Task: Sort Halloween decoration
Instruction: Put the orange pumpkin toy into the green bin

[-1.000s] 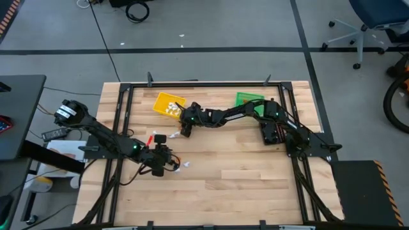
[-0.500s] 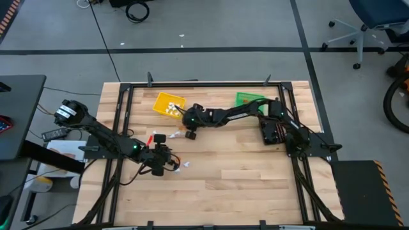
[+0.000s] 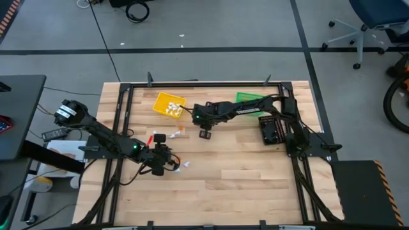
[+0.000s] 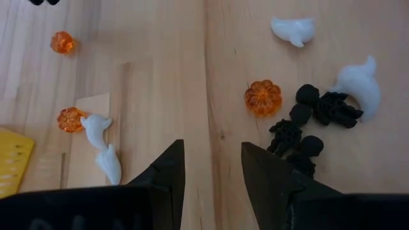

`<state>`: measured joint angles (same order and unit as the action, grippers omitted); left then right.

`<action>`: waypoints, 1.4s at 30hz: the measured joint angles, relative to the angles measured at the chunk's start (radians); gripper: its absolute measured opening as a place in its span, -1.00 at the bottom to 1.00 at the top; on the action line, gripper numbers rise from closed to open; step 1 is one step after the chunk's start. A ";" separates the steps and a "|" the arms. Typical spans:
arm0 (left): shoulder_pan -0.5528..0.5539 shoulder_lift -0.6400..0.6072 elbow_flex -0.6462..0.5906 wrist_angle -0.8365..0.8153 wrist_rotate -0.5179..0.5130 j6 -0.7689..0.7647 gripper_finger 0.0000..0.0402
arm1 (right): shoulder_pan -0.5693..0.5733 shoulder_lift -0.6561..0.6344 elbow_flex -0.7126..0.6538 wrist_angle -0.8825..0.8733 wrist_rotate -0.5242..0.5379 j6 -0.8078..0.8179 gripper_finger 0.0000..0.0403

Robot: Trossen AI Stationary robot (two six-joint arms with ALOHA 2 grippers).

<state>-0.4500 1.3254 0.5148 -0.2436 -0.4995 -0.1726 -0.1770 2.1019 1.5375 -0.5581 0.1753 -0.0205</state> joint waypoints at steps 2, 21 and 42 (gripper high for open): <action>0.000 0.000 0.000 0.001 0.000 0.000 -0.36 | -0.001 -0.001 0.002 0.021 -0.001 -0.006 -0.55; -0.003 0.000 0.000 -0.003 0.004 -0.035 -0.36 | -0.010 0.006 -0.369 0.781 -0.037 0.036 0.01; -0.003 0.000 0.000 -0.008 0.003 -0.023 -0.36 | 0.005 -0.002 -0.483 0.928 -0.036 -0.007 -0.55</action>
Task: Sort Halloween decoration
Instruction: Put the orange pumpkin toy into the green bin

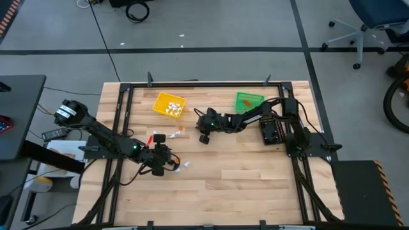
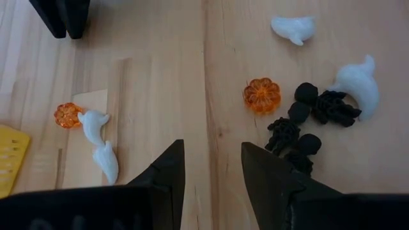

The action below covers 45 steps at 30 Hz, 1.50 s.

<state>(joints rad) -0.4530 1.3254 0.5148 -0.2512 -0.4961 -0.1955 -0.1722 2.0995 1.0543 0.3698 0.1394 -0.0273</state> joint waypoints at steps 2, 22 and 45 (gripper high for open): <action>0.000 0.000 0.000 0.000 0.000 0.000 -0.36 | 0.000 -0.003 0.000 -0.002 0.000 0.001 -0.56; 0.000 0.000 0.000 -0.002 0.000 -0.004 -0.36 | 0.012 -0.146 0.004 -0.216 0.001 -0.001 -0.60; 0.000 0.000 0.000 0.008 0.000 0.001 -0.36 | -0.008 -0.069 -0.316 0.441 -0.032 0.050 -0.13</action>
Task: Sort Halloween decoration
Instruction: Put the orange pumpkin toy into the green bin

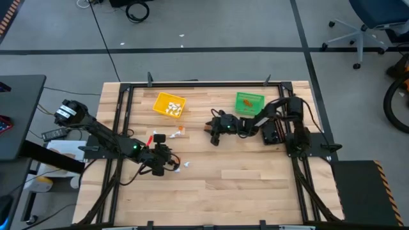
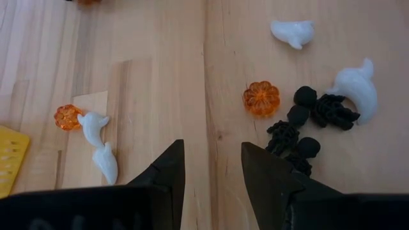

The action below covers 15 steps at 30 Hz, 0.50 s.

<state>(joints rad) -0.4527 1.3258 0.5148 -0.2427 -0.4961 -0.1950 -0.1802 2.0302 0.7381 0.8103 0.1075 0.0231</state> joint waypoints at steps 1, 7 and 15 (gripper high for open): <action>0.000 0.000 0.000 0.000 0.000 0.000 -0.36 | 0.000 0.020 0.006 0.012 -0.001 0.000 -0.13; 0.000 0.000 0.000 -0.001 0.000 -0.005 -0.36 | 0.001 0.066 0.015 0.065 0.001 0.005 -0.16; 0.000 0.000 0.000 -0.005 0.000 -0.011 -0.36 | 0.005 0.064 0.003 0.045 -0.002 0.024 -0.43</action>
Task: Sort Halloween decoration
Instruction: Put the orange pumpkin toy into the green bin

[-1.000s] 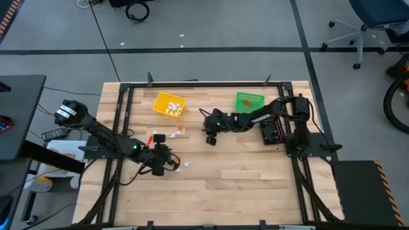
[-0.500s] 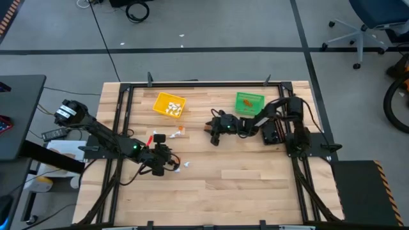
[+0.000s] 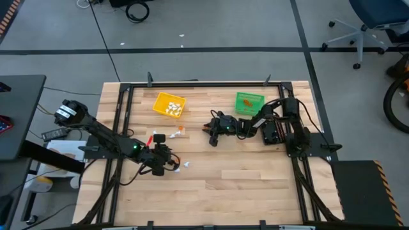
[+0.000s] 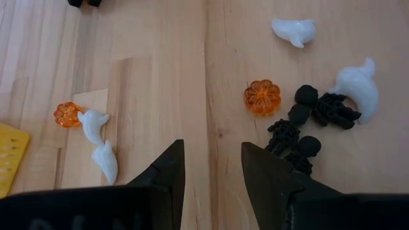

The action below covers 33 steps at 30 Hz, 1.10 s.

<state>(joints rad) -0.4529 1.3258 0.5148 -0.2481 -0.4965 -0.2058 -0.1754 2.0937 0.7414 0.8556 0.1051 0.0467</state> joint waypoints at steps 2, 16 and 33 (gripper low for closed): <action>0.000 0.000 0.000 -0.002 0.000 0.000 -0.36 | 0.001 0.000 0.000 0.000 0.000 -0.015 -0.50; 0.000 0.000 0.000 -0.004 0.000 0.004 -0.36 | 0.004 -0.155 -0.005 -0.280 0.117 -0.075 -0.48; 0.001 0.000 0.000 -0.002 0.000 0.012 -0.36 | -0.020 -0.603 -0.005 -0.891 0.488 -0.081 -0.46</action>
<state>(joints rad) -0.4519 1.3258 0.5148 -0.2504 -0.4965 -0.1940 -0.1958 1.4911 0.7360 -0.0356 0.5929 -0.0340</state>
